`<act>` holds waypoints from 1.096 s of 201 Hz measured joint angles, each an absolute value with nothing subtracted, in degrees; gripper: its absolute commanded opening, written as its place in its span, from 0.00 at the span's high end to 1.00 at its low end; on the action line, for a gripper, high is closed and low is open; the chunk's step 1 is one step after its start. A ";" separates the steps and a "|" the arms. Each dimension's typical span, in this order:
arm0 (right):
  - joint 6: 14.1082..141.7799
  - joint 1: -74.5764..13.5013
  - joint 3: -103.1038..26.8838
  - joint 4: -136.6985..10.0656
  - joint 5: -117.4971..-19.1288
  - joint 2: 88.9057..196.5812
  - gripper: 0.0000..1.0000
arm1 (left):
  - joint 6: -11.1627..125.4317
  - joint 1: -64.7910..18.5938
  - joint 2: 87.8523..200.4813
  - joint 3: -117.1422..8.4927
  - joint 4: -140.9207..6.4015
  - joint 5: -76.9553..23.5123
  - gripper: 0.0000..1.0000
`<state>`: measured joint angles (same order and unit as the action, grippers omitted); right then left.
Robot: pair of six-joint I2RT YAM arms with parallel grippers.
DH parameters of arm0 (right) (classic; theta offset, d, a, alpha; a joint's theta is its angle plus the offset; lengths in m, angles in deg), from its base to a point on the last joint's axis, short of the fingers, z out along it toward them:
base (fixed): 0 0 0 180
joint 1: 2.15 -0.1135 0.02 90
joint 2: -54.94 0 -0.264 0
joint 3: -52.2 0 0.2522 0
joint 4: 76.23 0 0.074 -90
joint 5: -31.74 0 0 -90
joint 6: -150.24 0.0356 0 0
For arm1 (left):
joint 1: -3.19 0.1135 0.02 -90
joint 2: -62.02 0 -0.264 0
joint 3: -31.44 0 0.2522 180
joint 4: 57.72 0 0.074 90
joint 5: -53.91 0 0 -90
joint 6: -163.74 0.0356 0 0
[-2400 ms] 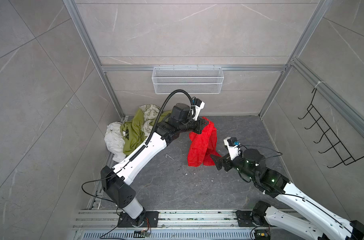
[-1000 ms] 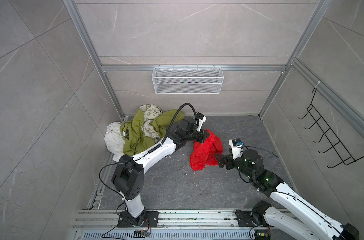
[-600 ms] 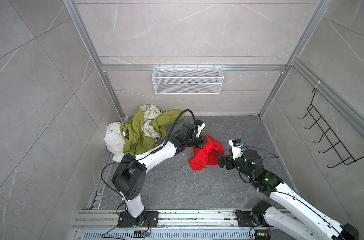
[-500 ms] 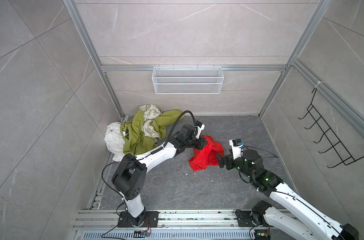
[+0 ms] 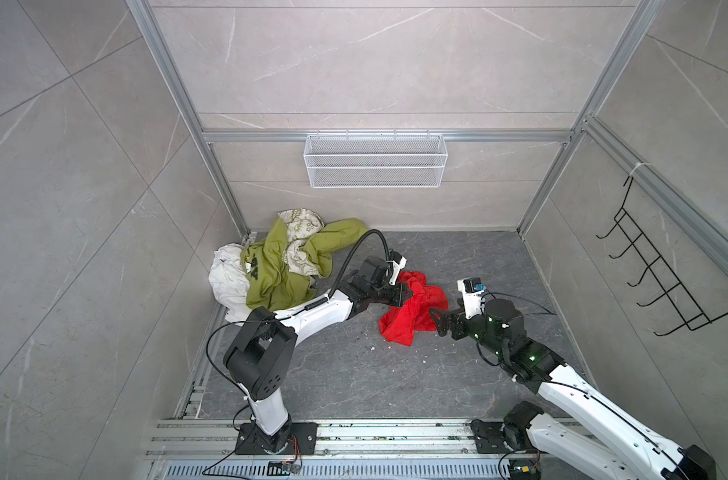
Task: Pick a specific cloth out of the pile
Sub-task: 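Open the left gripper to release the red shirt on the floor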
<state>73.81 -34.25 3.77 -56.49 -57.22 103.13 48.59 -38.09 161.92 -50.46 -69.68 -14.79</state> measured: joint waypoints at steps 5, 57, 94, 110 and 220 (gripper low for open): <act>73.81 -34.25 3.81 -56.55 -57.22 103.19 0.00 | 48.57 -38.09 161.92 -50.27 -69.55 -14.79 1.00; 73.83 -34.21 4.18 -57.01 -57.24 103.28 0.00 | 48.14 -38.09 161.94 -48.43 -68.28 -14.79 1.00; 73.83 -33.95 4.23 -57.43 -57.59 103.72 0.00 | 47.79 -38.09 162.01 -46.84 -67.51 -14.86 1.00; 73.83 -33.95 4.23 -57.52 -57.62 103.69 0.00 | 47.68 -38.09 162.12 -46.33 -67.08 -14.88 1.00; 73.78 -33.88 4.23 -57.56 -57.38 103.65 0.00 | 47.83 -38.11 159.23 -45.68 -67.60 -16.78 0.41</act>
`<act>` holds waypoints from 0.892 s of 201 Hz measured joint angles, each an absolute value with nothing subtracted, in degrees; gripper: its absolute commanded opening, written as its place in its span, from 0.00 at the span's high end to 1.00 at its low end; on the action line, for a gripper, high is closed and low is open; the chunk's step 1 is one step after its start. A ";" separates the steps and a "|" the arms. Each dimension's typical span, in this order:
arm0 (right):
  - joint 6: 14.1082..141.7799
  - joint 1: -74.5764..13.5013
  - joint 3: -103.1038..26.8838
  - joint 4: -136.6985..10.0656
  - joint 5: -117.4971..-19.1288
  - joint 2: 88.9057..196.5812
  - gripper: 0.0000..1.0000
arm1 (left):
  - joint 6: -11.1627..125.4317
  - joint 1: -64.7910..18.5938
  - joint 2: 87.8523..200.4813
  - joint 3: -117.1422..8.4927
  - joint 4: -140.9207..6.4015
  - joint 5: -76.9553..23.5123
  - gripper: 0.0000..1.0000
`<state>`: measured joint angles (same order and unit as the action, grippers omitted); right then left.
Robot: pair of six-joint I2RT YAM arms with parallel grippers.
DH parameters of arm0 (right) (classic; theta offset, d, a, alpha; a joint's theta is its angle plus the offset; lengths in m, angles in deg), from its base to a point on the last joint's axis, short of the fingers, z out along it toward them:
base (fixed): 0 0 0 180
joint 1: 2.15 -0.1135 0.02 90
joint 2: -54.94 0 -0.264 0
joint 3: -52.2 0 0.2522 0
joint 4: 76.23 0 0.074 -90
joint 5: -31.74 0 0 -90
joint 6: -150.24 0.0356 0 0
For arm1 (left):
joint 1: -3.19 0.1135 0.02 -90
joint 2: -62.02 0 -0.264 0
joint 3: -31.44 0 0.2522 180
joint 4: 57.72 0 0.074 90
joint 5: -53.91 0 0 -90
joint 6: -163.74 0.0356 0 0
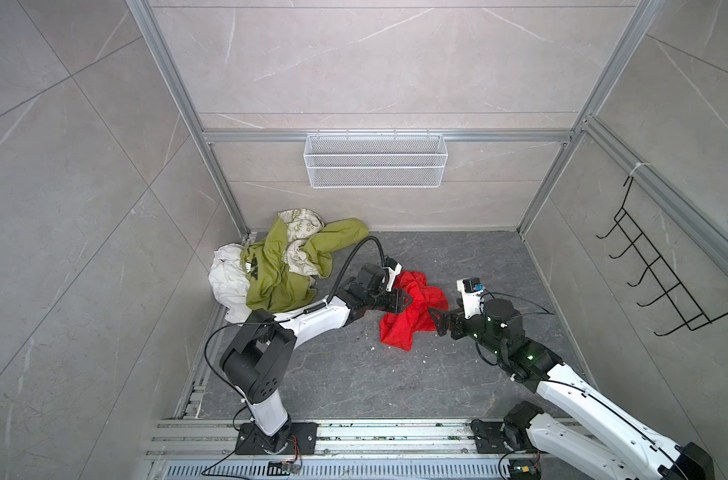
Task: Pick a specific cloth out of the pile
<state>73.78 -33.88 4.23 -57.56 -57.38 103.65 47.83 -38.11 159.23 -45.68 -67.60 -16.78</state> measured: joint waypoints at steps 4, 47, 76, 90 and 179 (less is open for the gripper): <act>73.78 -33.88 4.23 -57.54 -57.38 103.63 0.00 | 47.90 -38.09 158.90 -45.68 -67.80 -16.83 0.39; 73.76 -33.88 3.90 -57.28 -57.31 103.52 0.00 | 50.30 -38.09 155.01 -45.68 -70.35 -18.73 0.30; 73.50 -33.66 3.37 -56.53 -56.04 103.48 0.00 | 51.98 -38.09 151.87 -45.52 -71.95 -20.76 0.22; 73.11 -33.16 3.02 -56.05 -54.69 103.04 0.00 | 52.88 -38.09 150.23 -45.48 -73.28 -21.90 0.15; 67.16 -31.24 6.26 -63.92 -24.98 104.59 0.00 | 56.64 -37.54 134.95 -35.64 -80.34 -36.41 0.01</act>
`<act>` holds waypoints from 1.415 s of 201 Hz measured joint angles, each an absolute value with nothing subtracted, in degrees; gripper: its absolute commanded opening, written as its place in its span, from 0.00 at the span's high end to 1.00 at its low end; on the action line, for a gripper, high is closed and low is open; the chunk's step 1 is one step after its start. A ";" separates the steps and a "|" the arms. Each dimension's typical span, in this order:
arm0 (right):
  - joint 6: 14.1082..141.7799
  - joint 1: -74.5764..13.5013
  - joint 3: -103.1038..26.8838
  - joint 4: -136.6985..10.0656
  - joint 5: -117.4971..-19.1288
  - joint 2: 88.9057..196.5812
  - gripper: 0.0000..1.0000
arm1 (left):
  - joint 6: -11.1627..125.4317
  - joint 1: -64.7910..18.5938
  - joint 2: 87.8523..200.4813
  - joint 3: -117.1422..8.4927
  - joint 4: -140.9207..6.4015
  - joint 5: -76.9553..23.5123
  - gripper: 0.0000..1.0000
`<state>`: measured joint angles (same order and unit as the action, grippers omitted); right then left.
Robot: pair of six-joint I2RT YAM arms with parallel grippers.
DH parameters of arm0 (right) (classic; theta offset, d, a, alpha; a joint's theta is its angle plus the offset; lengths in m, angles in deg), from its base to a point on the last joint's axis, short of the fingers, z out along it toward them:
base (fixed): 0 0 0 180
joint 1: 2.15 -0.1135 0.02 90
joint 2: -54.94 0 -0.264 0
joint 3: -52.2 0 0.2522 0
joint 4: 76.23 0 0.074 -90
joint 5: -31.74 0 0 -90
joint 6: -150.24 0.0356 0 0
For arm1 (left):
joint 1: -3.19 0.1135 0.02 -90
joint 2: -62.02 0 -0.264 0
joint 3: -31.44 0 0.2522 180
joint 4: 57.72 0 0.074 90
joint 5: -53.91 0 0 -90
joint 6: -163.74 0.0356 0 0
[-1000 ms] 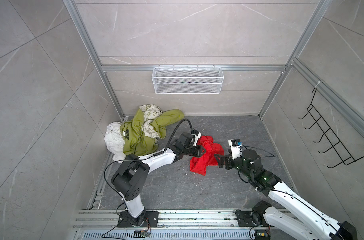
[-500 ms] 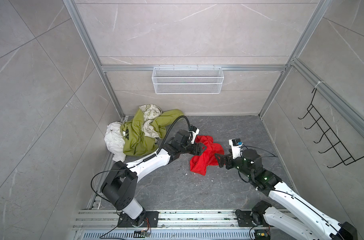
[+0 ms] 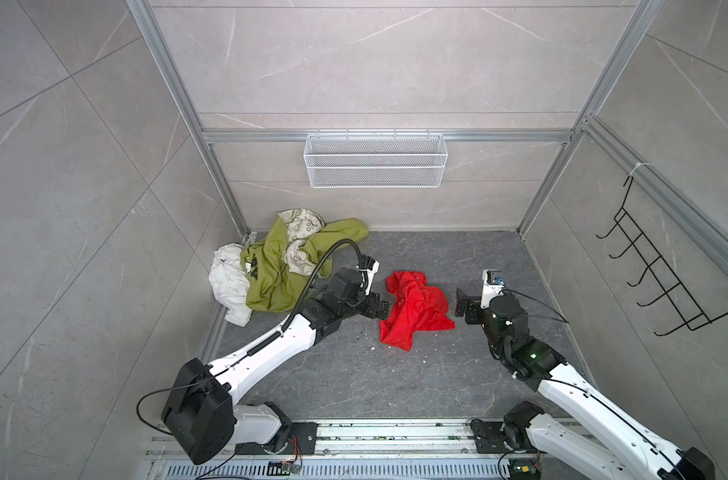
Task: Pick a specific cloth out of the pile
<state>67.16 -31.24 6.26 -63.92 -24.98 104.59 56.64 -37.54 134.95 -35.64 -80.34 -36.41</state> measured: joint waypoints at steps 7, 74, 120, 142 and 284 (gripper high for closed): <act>65.57 -31.15 7.40 -66.21 -23.13 105.71 0.00 | 56.64 -37.52 133.64 -34.44 -80.67 -38.20 0.02; 56.47 -30.84 12.33 -82.19 -15.61 120.74 0.00 | 59.33 -35.16 127.74 -25.46 -82.35 -53.63 0.04; 55.01 -27.50 13.89 -87.00 -17.09 124.20 0.00 | 60.05 -23.62 130.49 -24.37 -83.40 -57.22 0.04; 54.35 -25.46 16.03 -90.56 -19.10 125.40 0.00 | 60.68 -19.35 132.94 -24.32 -82.94 -57.70 0.05; 59.23 -12.83 20.16 -109.38 -33.31 133.46 0.00 | 70.54 -3.03 138.12 -13.04 -56.61 -50.00 0.12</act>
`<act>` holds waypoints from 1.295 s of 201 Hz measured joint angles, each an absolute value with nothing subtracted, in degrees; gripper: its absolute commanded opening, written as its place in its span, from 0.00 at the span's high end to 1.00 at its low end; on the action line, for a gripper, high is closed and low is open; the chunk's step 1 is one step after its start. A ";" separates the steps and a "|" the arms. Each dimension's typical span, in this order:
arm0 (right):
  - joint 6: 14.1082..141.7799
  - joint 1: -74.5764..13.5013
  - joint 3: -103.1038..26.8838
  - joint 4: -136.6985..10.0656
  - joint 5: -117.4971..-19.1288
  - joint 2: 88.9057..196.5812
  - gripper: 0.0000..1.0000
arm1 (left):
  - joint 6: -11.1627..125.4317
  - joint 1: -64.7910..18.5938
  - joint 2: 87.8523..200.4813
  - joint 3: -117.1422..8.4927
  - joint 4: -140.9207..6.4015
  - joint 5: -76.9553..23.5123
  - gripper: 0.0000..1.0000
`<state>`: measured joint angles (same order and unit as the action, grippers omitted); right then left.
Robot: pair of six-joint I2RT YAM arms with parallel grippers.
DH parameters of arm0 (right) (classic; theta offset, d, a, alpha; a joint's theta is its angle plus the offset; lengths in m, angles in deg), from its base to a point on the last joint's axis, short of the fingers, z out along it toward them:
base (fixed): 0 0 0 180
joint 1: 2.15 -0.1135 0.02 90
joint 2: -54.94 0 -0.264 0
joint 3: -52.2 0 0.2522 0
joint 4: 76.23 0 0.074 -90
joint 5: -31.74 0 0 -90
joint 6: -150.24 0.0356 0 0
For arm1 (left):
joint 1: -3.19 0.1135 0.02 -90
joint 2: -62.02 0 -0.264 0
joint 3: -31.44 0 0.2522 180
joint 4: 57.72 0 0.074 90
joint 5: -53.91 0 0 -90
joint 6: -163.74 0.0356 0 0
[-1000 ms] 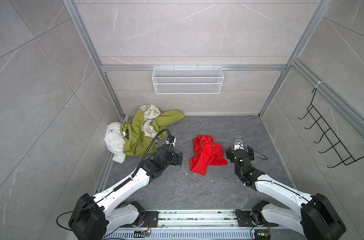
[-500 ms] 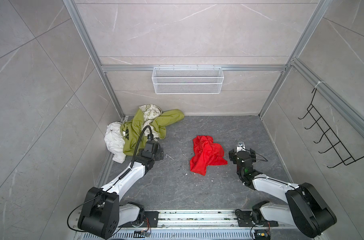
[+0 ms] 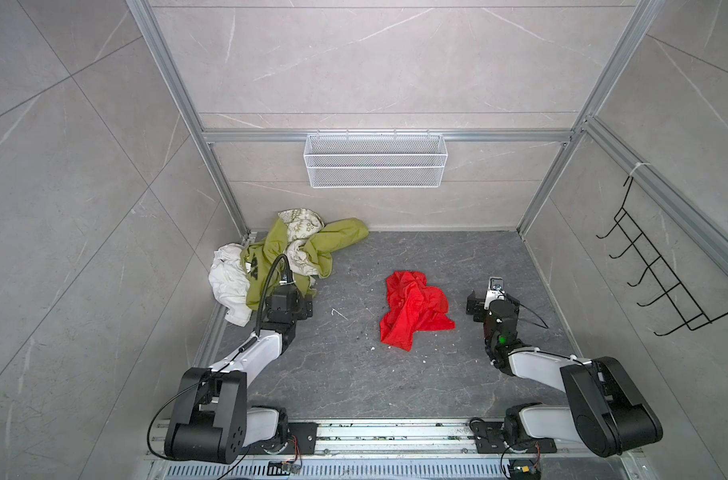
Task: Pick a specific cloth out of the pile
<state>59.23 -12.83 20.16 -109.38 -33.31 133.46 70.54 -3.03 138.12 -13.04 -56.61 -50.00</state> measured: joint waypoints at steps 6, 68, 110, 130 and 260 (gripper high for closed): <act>59.45 -12.79 20.25 -110.15 -33.64 134.05 0.00 | 70.56 -2.26 138.38 -12.41 -55.62 -48.93 0.13; 61.65 -11.72 23.46 -117.71 -34.62 137.18 0.00 | 70.04 0.71 140.20 -7.95 -47.34 -44.23 0.13; 62.22 -11.43 23.57 -119.76 -35.19 137.20 0.01 | 68.29 2.28 138.32 -4.91 -43.56 -43.23 0.13; 62.18 -11.43 23.68 -120.55 -35.82 137.44 0.01 | 67.72 2.63 137.92 -4.50 -42.66 -43.23 0.13; 63.29 -8.00 20.36 -119.31 -39.89 141.86 0.00 | 68.97 2.85 137.18 -3.34 -39.58 -42.97 0.12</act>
